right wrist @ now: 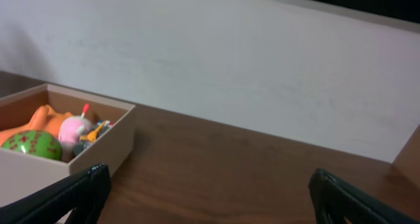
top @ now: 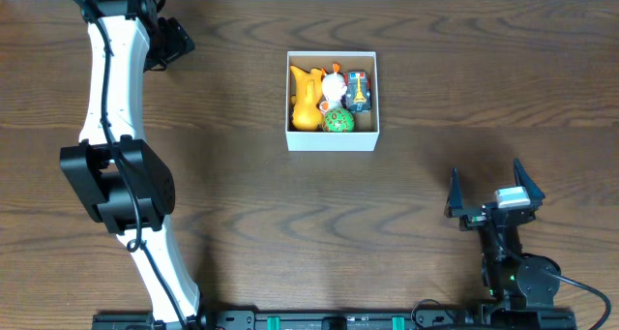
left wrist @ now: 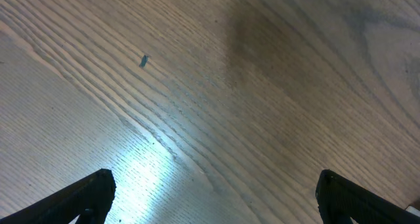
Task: Pack container
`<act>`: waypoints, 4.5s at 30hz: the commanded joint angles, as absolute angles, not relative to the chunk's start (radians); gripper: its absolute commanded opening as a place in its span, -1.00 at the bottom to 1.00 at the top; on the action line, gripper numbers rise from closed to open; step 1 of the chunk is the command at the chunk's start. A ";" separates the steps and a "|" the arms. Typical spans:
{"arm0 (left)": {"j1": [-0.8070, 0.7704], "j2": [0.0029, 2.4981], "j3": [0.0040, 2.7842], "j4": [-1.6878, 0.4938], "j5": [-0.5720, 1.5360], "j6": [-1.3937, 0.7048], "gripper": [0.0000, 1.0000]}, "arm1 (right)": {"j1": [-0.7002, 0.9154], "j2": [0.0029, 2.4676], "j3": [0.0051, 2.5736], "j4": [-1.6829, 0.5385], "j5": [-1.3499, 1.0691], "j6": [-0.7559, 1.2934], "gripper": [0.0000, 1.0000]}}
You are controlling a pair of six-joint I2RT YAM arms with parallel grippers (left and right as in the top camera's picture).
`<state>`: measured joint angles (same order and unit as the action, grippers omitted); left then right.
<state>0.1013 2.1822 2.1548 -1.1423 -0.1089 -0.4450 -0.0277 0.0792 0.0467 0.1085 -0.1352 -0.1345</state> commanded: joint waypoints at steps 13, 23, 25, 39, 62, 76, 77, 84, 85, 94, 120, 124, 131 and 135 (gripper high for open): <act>0.102 2.162 2.162 -1.143 -0.121 -0.439 0.96 | -0.019 0.006 0.006 -0.065 -0.120 -0.068 0.98; 0.102 2.162 2.162 -1.143 -0.121 -0.439 0.97 | -0.019 0.008 0.006 -0.065 -0.117 -0.063 0.99; 0.102 2.162 2.162 -1.143 -0.121 -0.439 0.96 | -0.019 0.009 0.006 -0.064 -0.117 -0.064 0.99; 0.102 2.162 2.162 -1.143 -0.121 -0.439 0.96 | -0.019 0.009 0.006 -0.064 -0.117 -0.064 0.98; 0.102 2.162 2.162 -1.143 -0.122 -0.438 0.96 | -0.019 0.009 0.006 -0.064 -0.117 -0.064 0.98; 0.115 2.114 2.162 -1.027 -0.143 -0.238 0.96 | -0.019 0.009 0.006 -0.064 -0.117 -0.064 0.98; 0.116 2.087 2.162 -1.022 -0.143 -0.220 0.96 | -0.019 0.009 0.006 -0.064 -0.117 -0.064 0.99; 0.115 1.802 2.162 -1.119 -0.144 -0.190 0.96 | -0.019 0.009 0.006 -0.064 -0.117 -0.064 0.98; 0.115 1.757 2.162 -1.143 -0.144 -0.187 0.96 | -0.019 0.009 0.006 -0.064 -0.117 -0.064 0.99; 0.115 1.402 2.051 -1.226 -0.144 -0.173 0.96 | -0.019 0.009 0.006 -0.064 -0.117 -0.064 0.99; 0.115 0.490 0.693 -0.383 -0.169 -0.168 0.96 | -0.019 0.009 0.006 -0.064 -0.117 -0.064 0.98; 0.115 0.381 0.564 -0.311 -0.169 -0.169 0.96 | -0.019 0.009 0.006 -0.064 -0.117 -0.064 0.98; 0.110 0.239 0.372 -0.153 -0.168 -0.169 0.96 | -0.019 0.009 0.006 -0.064 -0.117 -0.064 0.98; 0.083 0.181 0.282 -0.083 -0.168 -0.169 0.96 | -0.019 0.009 0.006 -0.064 -0.117 -0.064 0.99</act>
<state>0.1017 0.2153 0.3244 -0.1120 -0.1589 -0.1822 -0.0277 0.0166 0.0082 -0.0601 -0.1192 -0.0792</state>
